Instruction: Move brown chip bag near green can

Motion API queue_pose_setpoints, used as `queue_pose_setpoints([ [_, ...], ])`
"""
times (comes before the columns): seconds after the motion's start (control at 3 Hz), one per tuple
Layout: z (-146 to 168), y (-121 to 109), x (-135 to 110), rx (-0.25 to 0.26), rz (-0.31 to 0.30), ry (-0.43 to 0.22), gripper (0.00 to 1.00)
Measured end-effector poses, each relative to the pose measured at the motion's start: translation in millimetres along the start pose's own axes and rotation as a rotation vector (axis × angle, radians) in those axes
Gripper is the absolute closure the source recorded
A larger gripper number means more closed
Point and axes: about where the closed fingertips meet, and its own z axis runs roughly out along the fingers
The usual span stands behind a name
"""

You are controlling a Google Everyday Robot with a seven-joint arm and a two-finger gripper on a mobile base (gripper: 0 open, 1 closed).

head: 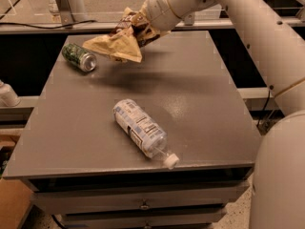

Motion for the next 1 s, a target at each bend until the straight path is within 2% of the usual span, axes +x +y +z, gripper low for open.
queue_pose_setpoints([
  [0.33,14.5,-3.7,-5.1,-0.009,-0.001,-0.022,1.0],
  [1.0,55.7,-3.0,-12.8,-0.069,-0.005,-0.071,1.0],
])
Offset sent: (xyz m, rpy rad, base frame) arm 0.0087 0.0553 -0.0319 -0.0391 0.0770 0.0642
